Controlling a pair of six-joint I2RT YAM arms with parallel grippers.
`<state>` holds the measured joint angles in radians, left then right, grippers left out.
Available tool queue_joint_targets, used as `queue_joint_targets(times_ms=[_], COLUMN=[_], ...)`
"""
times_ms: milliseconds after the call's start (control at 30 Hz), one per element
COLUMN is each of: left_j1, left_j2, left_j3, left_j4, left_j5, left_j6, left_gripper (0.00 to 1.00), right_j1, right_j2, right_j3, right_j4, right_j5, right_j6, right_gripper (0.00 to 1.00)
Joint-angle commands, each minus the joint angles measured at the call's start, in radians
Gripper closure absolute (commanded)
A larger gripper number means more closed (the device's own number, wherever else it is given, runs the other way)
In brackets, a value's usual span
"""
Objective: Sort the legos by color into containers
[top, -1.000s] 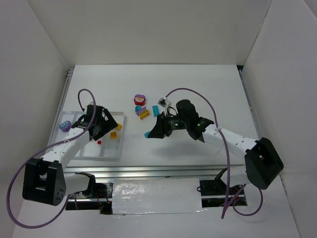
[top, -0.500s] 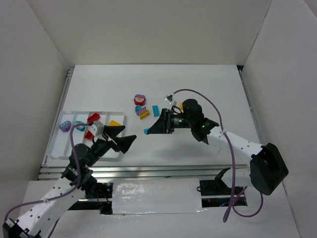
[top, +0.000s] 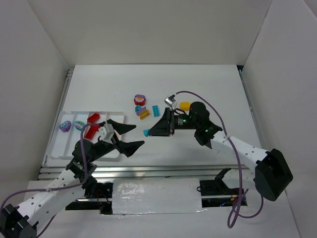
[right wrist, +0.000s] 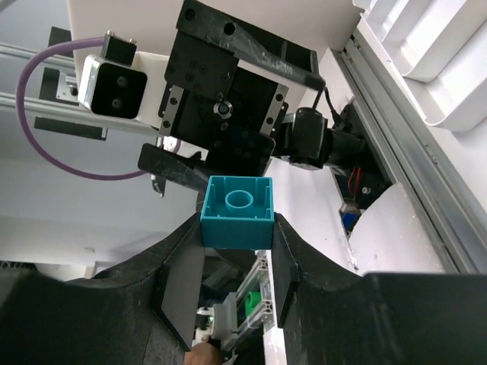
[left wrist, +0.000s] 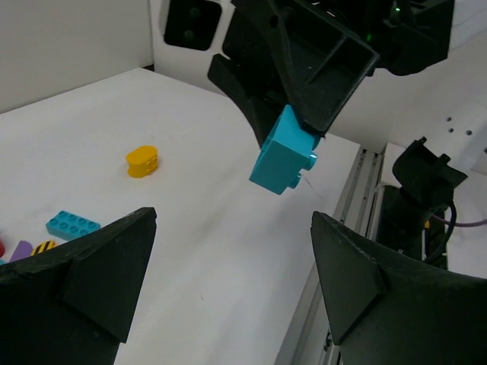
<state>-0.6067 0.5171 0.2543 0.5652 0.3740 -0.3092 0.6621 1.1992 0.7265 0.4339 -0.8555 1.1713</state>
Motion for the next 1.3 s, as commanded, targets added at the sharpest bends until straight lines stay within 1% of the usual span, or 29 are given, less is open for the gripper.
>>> queue_joint_targets(times_ms=[0, 133, 300, 467, 567, 633, 767, 833, 867, 900, 967, 1000, 1067, 1200, 1233, 1267], left_j1=[-0.025, -0.054, -0.057, -0.059, -0.061, -0.062, -0.061, -0.061, -0.061, -0.061, -0.061, -0.062, -0.062, -0.061, -0.061, -0.061], left_j2=[0.035, 0.046, 0.064, 0.113, 0.149, 0.162, 0.153, 0.144, 0.143, 0.143, 0.143, 0.143, 0.147, 0.169, 0.170, 0.172], left_j3=[0.054, 0.066, 0.100, 0.123, 0.141, 0.143, 0.131, 0.131, 0.132, 0.134, 0.140, 0.141, 0.149, 0.155, 0.155, 0.157], left_j4=[0.154, 0.163, 0.130, 0.130, 0.107, 0.105, 0.107, 0.096, 0.090, 0.084, 0.070, 0.068, 0.064, 0.058, 0.056, 0.056], left_j5=[0.109, 0.106, 0.088, 0.089, 0.094, 0.100, 0.105, 0.109, 0.108, 0.103, 0.101, 0.103, 0.114, 0.121, 0.124, 0.125], left_j6=[0.030, 0.035, 0.030, 0.012, 0.015, 0.015, 0.015, 0.018, 0.019, 0.019, 0.021, 0.022, 0.022, 0.025, 0.028, 0.030], left_gripper=[0.06, 0.09, 0.12, 0.16, 0.21, 0.22, 0.22, 0.25, 0.27, 0.32, 0.37, 0.44, 0.56, 0.56, 0.58, 0.71], right_j1=[0.010, 0.016, 0.025, 0.042, 0.050, 0.048, 0.050, 0.048, 0.048, 0.047, 0.048, 0.048, 0.048, 0.048, 0.048, 0.048], right_j2=[-0.009, 0.017, 0.046, 0.085, 0.097, 0.097, 0.088, 0.085, 0.085, 0.085, 0.089, 0.094, 0.100, 0.108, 0.108, 0.108], right_j3=[0.013, 0.034, 0.037, 0.060, 0.065, 0.067, 0.067, 0.074, 0.076, 0.079, 0.085, 0.085, 0.079, 0.076, 0.079, 0.082], right_j4=[0.057, 0.045, 0.058, 0.060, 0.094, 0.089, 0.082, 0.069, 0.065, 0.052, 0.040, 0.043, 0.067, 0.094, 0.089, 0.080], right_j5=[-0.025, -0.021, -0.020, -0.030, -0.042, -0.040, -0.033, -0.030, -0.028, -0.022, -0.020, -0.022, -0.028, -0.036, -0.036, -0.036], right_j6=[0.040, 0.033, 0.041, 0.040, 0.053, 0.050, 0.041, 0.034, 0.028, 0.025, 0.018, 0.019, 0.031, 0.048, 0.044, 0.041], right_gripper=[1.00, 1.00, 1.00, 1.00, 1.00, 1.00, 1.00, 1.00, 1.00, 1.00, 1.00, 1.00, 1.00, 1.00, 1.00, 1.00])
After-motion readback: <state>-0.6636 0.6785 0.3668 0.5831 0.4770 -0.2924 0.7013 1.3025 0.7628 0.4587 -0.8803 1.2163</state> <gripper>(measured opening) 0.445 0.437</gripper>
